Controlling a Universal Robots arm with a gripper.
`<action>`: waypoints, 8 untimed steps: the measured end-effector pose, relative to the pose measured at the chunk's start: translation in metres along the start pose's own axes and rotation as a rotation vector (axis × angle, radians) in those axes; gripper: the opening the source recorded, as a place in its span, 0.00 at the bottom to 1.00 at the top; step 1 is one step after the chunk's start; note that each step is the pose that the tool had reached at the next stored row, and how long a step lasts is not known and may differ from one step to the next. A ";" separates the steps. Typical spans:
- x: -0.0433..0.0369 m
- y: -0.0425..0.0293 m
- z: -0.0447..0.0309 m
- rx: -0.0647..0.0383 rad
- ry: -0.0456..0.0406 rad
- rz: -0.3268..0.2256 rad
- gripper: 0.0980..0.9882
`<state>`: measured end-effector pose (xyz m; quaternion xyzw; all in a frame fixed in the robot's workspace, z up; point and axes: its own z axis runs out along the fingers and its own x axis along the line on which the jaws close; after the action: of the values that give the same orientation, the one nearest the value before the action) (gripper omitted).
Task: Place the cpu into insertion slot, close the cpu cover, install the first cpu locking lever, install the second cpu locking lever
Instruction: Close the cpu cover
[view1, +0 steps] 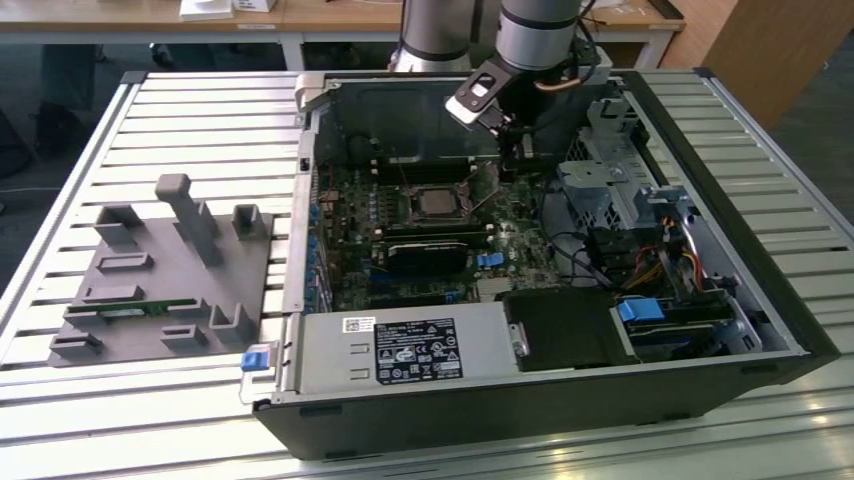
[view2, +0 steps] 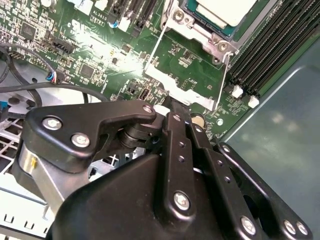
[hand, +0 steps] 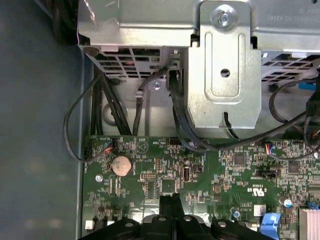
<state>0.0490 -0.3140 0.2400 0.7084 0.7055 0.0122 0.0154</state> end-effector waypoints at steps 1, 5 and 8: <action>0.0000 -0.0015 0.0000 0.000 0.0000 0.000 0.01; -0.0001 -0.0080 -0.0003 0.000 0.0001 0.000 0.01; -0.0001 -0.0101 -0.0004 0.000 0.0000 0.000 0.01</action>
<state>0.0390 -0.3141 0.2400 0.7084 0.7055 0.0123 0.0154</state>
